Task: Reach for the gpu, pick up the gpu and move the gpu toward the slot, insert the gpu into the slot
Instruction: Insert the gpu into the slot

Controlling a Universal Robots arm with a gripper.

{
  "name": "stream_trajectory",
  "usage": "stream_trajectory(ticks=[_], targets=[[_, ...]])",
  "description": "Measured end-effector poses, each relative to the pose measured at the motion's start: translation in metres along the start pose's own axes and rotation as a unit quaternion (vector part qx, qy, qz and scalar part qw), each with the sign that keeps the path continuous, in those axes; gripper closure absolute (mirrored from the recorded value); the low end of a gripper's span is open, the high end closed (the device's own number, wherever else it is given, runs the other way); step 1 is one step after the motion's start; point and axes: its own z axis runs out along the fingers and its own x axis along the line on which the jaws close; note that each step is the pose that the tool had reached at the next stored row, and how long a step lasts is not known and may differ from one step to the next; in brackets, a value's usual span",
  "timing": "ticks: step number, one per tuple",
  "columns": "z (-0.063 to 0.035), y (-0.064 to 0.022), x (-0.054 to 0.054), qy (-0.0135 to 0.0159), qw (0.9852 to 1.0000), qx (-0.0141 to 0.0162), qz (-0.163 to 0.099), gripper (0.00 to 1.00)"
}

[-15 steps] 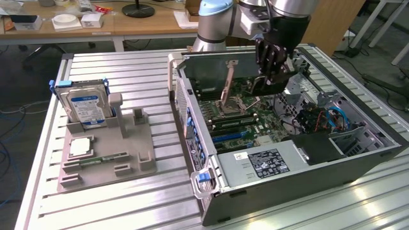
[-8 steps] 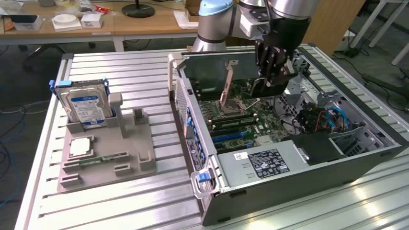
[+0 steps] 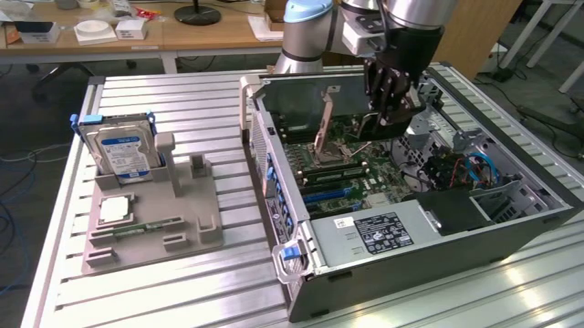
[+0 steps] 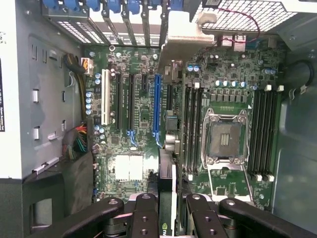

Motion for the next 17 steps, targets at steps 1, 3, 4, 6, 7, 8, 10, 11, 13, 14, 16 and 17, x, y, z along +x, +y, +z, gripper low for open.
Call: stream_trajectory(ticks=[1, 3, 4, 6, 7, 8, 10, 11, 13, 14, 16, 17], targets=[[0.0, 0.0002, 0.0001, 0.0001, 1.0, 0.0, 0.0, 0.73], [0.0002, 0.0006, 0.0002, 0.0001, 1.0, -0.0001, -0.001, 0.73], [0.0003, 0.0008, 0.0003, 0.0001, 1.0, -0.0001, -0.001, 0.73], [0.0006, 0.001, 0.0003, 0.0001, 1.0, -0.0001, -0.001, 0.73], [0.0007, 0.001, 0.0003, 0.0001, 1.0, -0.0001, -0.001, 0.73], [0.0009, 0.0012, 0.0003, 0.0001, 1.0, -0.0001, -0.001, 0.73], [0.0012, 0.0019, 0.0003, 0.0001, 1.0, -0.0001, -0.001, 0.73], [0.0014, 0.0022, 0.0003, 0.0, 1.0, -0.0001, -0.001, 0.73], [0.0017, 0.0025, 0.0003, 0.0, 1.0, -0.0001, -0.001, 0.73], [0.0019, 0.0026, 0.0003, 0.0001, 1.0, 0.0, -0.001, 0.73], [0.0023, 0.0031, 0.0003, 0.0001, 1.0, 0.0, -0.001, 0.73], [0.0023, 0.0031, 0.0003, 0.0001, 1.0, 0.0, -0.001, 0.73]])
